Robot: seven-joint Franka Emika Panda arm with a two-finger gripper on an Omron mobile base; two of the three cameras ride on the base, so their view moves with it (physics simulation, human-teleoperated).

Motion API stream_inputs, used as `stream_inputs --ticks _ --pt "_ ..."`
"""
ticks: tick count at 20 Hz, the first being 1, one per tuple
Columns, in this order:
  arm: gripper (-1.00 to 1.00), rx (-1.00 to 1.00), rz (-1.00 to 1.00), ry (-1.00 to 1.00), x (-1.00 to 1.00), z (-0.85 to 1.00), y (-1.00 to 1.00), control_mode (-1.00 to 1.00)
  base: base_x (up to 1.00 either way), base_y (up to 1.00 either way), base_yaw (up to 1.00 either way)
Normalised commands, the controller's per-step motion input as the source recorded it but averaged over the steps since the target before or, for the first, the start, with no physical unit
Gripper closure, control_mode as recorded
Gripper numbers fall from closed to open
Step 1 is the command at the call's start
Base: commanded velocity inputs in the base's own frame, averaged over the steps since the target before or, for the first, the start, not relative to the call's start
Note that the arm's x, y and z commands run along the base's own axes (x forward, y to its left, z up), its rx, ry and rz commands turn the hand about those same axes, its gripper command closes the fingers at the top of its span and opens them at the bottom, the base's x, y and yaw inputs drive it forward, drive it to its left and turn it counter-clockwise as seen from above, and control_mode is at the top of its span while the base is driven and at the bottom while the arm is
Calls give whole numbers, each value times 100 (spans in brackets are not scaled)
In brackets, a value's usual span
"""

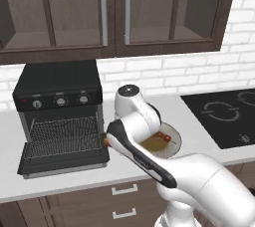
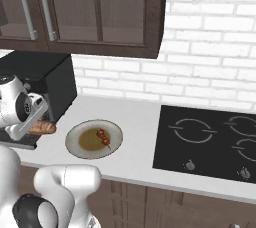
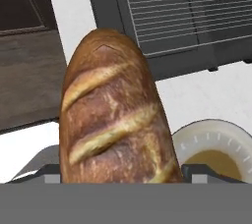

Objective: Pick up the kebab skewer and baguette bread, and place them inside the toaster oven. Close the toaster oven door and start by setting the timer.

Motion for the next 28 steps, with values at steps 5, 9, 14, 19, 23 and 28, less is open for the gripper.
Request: stream_inputs --ticks 5,9,14,19,23,28 --pt "100 -10 9 -4 -2 17 80 -100 0 0 0" --pt "100 0 0 -21 0 13 54 -100 0 0 0" --pt "100 0 0 -21 19 1 49 -100 0 0 0" --pt "100 0 0 -15 20 0 31 -100 0 0 0" --pt "100 -2 0 -24 24 2 41 -100 0 0 0" --pt "100 0 0 -7 39 3 38 -100 0 0 0"
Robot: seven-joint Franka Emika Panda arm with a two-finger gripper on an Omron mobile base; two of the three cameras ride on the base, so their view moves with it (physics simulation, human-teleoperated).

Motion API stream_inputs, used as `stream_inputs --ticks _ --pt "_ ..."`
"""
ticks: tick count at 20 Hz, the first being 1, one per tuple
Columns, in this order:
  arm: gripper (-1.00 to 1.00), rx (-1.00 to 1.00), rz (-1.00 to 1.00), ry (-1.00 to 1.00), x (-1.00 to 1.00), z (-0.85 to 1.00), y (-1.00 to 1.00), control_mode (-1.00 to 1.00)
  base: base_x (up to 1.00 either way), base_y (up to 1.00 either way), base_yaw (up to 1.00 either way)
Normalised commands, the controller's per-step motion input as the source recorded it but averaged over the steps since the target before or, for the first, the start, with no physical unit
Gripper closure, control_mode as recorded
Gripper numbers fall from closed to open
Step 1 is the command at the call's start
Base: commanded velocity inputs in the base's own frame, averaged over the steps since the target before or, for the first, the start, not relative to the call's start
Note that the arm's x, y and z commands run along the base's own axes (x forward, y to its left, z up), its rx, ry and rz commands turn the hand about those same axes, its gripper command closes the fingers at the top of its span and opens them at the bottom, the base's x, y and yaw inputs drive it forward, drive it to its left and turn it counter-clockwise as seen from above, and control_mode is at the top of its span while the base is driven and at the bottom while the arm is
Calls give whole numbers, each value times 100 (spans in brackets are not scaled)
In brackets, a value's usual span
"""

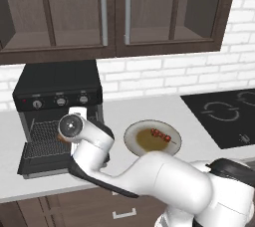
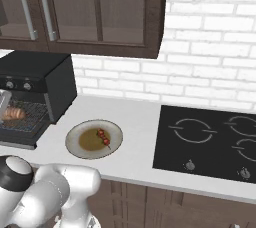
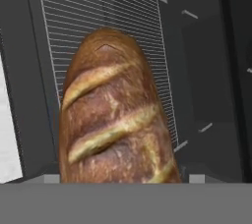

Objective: Pick up the kebab skewer and baguette bread, and place them inside the toaster oven. Close the toaster oven door and start by setting the timer.

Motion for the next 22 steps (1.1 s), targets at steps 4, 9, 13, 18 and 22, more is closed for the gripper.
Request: stream_inputs --ticks 4,9,13,18,22 --pt "100 0 0 0 49 0 14 -100 0 0 0" --pt "100 0 1 0 53 0 0 -100 0 0 0" --pt "100 -1 0 0 31 -12 11 -100 0 0 0" --pt "100 0 0 0 33 -16 10 -100 0 0 0" --pt "100 0 0 0 35 -12 10 -100 0 0 0"
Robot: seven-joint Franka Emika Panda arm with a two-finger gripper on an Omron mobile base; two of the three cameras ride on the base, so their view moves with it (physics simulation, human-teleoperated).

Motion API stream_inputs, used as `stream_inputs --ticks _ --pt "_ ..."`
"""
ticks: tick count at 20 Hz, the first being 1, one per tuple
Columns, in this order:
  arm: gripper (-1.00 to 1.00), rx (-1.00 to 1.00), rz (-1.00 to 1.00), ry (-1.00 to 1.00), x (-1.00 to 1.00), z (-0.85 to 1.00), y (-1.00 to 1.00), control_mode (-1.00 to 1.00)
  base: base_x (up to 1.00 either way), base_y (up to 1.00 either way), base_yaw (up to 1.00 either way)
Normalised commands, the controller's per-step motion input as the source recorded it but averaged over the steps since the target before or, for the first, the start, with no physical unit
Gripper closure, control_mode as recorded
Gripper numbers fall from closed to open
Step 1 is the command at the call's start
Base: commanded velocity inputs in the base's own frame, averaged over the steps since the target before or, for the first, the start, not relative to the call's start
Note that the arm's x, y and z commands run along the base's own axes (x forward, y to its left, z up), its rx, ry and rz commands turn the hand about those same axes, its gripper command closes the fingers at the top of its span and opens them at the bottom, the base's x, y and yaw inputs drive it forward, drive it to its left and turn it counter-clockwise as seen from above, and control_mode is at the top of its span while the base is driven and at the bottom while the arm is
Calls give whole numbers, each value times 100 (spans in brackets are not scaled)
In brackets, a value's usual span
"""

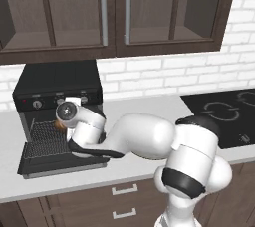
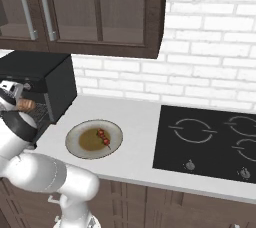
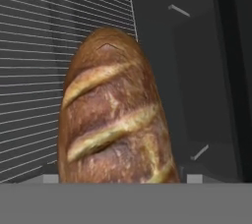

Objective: Pick up the kebab skewer and baguette bread, and place them inside the toaster oven. Close the toaster oven door and start by setting the timer.

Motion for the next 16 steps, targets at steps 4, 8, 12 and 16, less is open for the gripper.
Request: stream_inputs --ticks 4,8,12,16 --pt "100 0 0 0 23 -18 17 -100 0 0 0" --pt "100 0 0 2 14 -2 17 -100 0 0 0" --pt "100 0 0 0 1 0 7 -100 0 0 0" --pt "100 0 0 0 0 0 2 -100 0 0 0"
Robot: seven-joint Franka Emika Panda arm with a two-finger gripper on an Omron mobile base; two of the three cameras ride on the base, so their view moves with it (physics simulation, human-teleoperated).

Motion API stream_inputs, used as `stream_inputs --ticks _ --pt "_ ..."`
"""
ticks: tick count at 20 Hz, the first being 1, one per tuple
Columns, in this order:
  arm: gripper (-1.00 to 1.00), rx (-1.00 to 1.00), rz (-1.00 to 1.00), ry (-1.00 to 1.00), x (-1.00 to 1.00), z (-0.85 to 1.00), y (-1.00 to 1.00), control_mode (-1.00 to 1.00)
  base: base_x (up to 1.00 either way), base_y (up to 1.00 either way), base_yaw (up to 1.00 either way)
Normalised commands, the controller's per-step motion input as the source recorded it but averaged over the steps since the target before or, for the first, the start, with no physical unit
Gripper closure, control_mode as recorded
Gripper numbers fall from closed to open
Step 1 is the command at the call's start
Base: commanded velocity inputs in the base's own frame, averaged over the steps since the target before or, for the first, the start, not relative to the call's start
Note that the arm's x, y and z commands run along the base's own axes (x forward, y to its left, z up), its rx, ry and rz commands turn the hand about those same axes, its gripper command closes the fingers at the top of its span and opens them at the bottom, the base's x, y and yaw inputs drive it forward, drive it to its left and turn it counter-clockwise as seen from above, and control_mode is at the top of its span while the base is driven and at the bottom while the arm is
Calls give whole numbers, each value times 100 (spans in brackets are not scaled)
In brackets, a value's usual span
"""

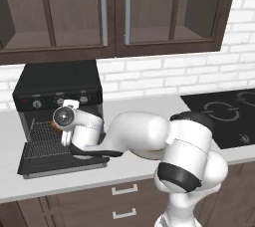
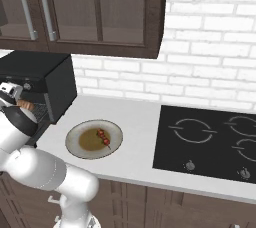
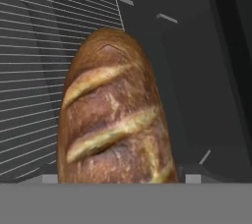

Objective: Pick up the kebab skewer and baguette bread, and place them inside the toaster oven. Close the toaster oven door and start by setting the timer.

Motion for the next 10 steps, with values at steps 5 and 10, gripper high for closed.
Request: stream_inputs --ticks 5,10 --pt "100 0 0 0 0 0 0 -100 0 0 0" --pt "-100 0 0 0 0 0 0 -100 0 0 0"
